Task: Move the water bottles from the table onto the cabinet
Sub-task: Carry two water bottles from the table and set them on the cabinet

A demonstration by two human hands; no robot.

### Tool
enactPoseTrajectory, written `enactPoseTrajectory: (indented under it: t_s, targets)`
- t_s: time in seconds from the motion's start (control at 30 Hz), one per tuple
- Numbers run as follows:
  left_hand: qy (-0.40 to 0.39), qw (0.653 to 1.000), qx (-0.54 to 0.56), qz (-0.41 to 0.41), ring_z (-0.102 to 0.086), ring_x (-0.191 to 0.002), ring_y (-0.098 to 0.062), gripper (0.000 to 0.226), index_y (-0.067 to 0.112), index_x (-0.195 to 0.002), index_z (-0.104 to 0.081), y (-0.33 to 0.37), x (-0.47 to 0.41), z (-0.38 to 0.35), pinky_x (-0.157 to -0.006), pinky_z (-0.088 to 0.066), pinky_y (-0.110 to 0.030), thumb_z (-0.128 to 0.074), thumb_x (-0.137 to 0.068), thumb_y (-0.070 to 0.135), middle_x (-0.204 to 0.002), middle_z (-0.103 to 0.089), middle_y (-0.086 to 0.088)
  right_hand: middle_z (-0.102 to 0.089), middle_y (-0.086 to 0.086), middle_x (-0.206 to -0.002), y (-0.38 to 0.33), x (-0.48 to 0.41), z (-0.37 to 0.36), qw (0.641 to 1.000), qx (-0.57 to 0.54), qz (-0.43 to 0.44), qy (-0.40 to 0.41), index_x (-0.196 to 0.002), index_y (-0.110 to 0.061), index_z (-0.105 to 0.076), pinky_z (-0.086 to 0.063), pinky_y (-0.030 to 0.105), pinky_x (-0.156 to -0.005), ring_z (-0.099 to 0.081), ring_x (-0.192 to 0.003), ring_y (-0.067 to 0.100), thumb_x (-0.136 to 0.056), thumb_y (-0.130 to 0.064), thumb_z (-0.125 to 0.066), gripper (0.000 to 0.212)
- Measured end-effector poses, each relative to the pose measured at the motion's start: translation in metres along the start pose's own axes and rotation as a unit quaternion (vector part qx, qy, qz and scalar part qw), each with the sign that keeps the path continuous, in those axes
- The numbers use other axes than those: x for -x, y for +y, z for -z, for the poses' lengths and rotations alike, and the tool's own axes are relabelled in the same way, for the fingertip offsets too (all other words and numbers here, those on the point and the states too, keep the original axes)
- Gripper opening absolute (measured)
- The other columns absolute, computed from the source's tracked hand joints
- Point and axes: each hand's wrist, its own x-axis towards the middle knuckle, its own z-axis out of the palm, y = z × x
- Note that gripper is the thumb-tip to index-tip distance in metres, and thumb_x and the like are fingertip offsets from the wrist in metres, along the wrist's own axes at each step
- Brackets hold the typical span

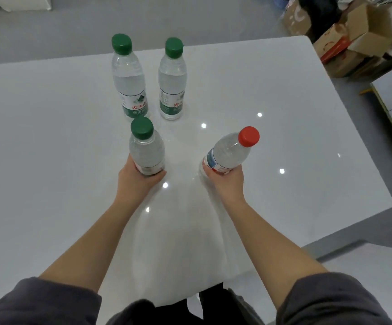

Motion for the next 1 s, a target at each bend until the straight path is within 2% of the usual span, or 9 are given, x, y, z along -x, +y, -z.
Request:
enactPoseTrajectory:
  t_s: [0.17,0.3,0.4,0.5,0.6,0.73,0.83,0.93,1.0]
  targets:
    - [-0.106,0.994,0.003,-0.039,-0.059,-0.088,-0.004,0.059,0.024,-0.116,-0.052,0.022,0.059,-0.058,-0.069,-0.042,-0.011,-0.086,-0.068,0.024,-0.099,-0.062,0.015,-0.072,-0.004,-0.100,0.033,0.051,0.072,0.997,-0.019,-0.038,0.071,-0.112,-0.017,-0.062,-0.059,0.031,-0.081,-0.070,-0.090,0.010,-0.067,-0.034,-0.084,0.053]
    - [-0.216,0.973,-0.008,-0.088,-0.056,-0.086,0.007,0.055,0.028,-0.111,-0.050,0.044,0.117,-0.121,-0.067,-0.042,-0.010,-0.085,-0.069,0.023,-0.095,-0.058,0.024,-0.071,-0.006,-0.109,0.060,0.101,0.151,0.984,-0.052,-0.055,0.159,-0.120,-0.017,-0.060,-0.055,0.019,-0.083,-0.068,-0.096,0.005,-0.071,-0.024,-0.085,0.055]
    - [-0.289,0.951,-0.008,-0.111,-0.057,-0.085,0.006,0.053,0.028,-0.110,-0.049,0.058,0.170,-0.175,-0.067,-0.042,-0.009,-0.084,-0.070,0.022,-0.096,-0.059,0.021,-0.071,-0.002,-0.109,0.087,0.147,0.215,0.971,-0.062,-0.063,0.222,-0.120,-0.012,-0.060,-0.053,0.014,-0.079,-0.068,-0.096,0.004,-0.072,-0.016,-0.085,0.053]
    - [-0.353,0.926,-0.002,-0.132,-0.061,-0.087,0.007,0.054,0.027,-0.113,-0.053,0.070,0.228,-0.227,-0.068,-0.046,-0.011,-0.084,-0.070,0.023,-0.099,-0.063,0.018,-0.069,-0.005,-0.112,0.114,0.200,0.276,0.953,-0.055,-0.077,0.287,-0.124,-0.015,-0.056,-0.052,0.015,-0.080,-0.067,-0.099,0.004,-0.073,-0.015,-0.084,0.058]
    - [-0.405,0.898,-0.003,-0.169,-0.060,-0.088,0.012,0.055,0.029,-0.116,-0.054,0.089,0.285,-0.271,-0.066,-0.046,-0.007,-0.084,-0.070,0.024,-0.100,-0.064,0.021,-0.066,-0.005,-0.115,0.126,0.247,0.333,0.927,-0.063,-0.082,0.361,-0.125,-0.018,-0.052,-0.053,0.020,-0.085,-0.065,-0.103,0.007,-0.074,-0.015,-0.083,0.061]
    - [-0.454,0.863,-0.003,-0.220,-0.062,-0.088,0.006,0.053,0.028,-0.112,-0.055,0.130,0.339,-0.314,-0.069,-0.047,-0.011,-0.084,-0.068,0.023,-0.099,-0.067,0.017,-0.065,-0.016,-0.106,0.116,0.290,0.397,0.892,-0.084,-0.065,0.440,-0.114,-0.030,-0.052,-0.051,0.019,-0.081,-0.064,-0.094,-0.003,-0.074,-0.010,-0.082,0.054]
    - [-0.469,0.840,0.017,-0.272,-0.064,-0.085,0.003,0.050,0.027,-0.107,-0.056,0.177,0.362,-0.335,-0.071,-0.052,-0.019,-0.084,-0.066,0.021,-0.094,-0.067,0.016,-0.067,-0.018,-0.101,0.091,0.305,0.437,0.866,-0.103,-0.031,0.488,-0.106,-0.037,-0.052,-0.052,0.021,-0.080,-0.066,-0.092,0.000,-0.074,-0.010,-0.081,0.051]
    - [-0.485,0.812,0.043,-0.322,-0.063,-0.083,0.009,0.051,0.025,-0.111,-0.055,0.235,0.381,-0.347,-0.066,-0.049,-0.010,-0.084,-0.068,0.019,-0.095,-0.067,0.020,-0.066,-0.015,-0.102,0.054,0.315,0.473,0.846,-0.113,0.012,0.522,-0.112,-0.028,-0.054,-0.053,0.021,-0.079,-0.066,-0.094,0.004,-0.074,-0.011,-0.082,0.050]
    - [-0.495,0.793,0.066,-0.348,-0.061,-0.081,0.015,0.052,0.026,-0.111,-0.054,0.274,0.392,-0.351,-0.063,-0.046,-0.005,-0.084,-0.069,0.016,-0.095,-0.064,0.023,-0.067,-0.010,-0.107,0.026,0.321,0.494,0.829,-0.126,0.046,0.542,-0.120,-0.021,-0.052,-0.055,0.024,-0.081,-0.067,-0.097,0.007,-0.073,-0.012,-0.083,0.057]
